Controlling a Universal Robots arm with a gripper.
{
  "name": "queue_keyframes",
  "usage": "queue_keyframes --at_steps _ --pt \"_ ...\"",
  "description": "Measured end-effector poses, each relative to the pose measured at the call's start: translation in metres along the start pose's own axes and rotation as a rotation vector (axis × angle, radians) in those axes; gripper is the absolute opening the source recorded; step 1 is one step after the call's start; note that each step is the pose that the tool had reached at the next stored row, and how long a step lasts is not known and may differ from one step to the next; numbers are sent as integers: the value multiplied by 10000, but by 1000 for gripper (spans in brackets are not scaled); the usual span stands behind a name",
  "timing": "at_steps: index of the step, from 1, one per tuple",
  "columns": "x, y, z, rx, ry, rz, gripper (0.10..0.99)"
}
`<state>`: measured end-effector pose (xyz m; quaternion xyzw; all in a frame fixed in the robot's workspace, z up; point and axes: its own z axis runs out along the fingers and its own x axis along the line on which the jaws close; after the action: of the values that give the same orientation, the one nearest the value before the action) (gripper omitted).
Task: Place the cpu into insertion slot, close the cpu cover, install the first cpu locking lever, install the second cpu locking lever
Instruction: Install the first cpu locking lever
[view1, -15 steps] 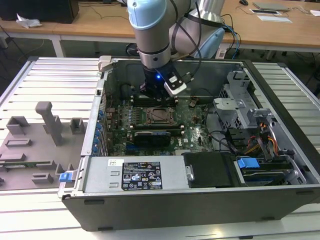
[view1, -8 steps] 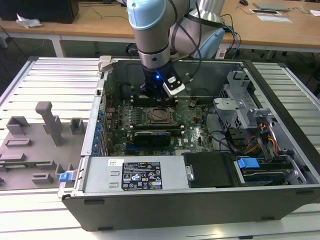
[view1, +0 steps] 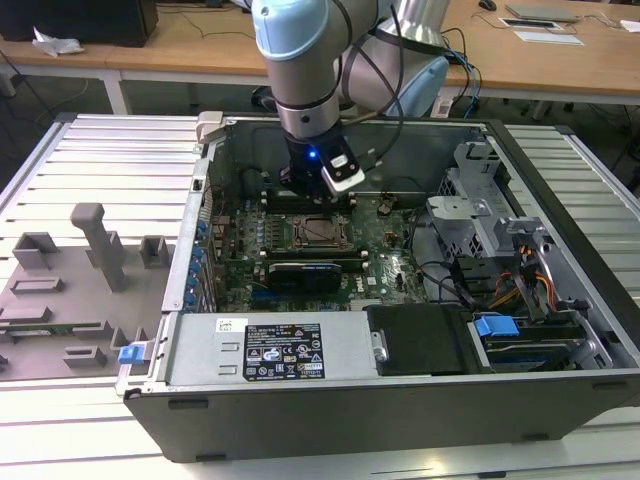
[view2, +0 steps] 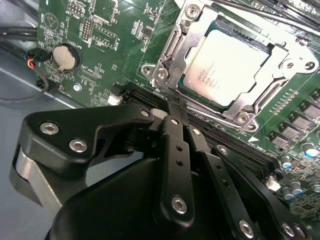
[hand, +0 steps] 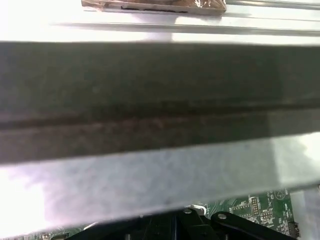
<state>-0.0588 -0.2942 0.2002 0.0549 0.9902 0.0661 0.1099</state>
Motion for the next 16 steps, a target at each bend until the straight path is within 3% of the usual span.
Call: queue_keyframes --at_steps 7,13,16 --pt "8 0 25 75 -41 249 106" --pt "-12 14 -64 136 -53 253 106" --pt "-3 36 -64 135 -96 267 106"
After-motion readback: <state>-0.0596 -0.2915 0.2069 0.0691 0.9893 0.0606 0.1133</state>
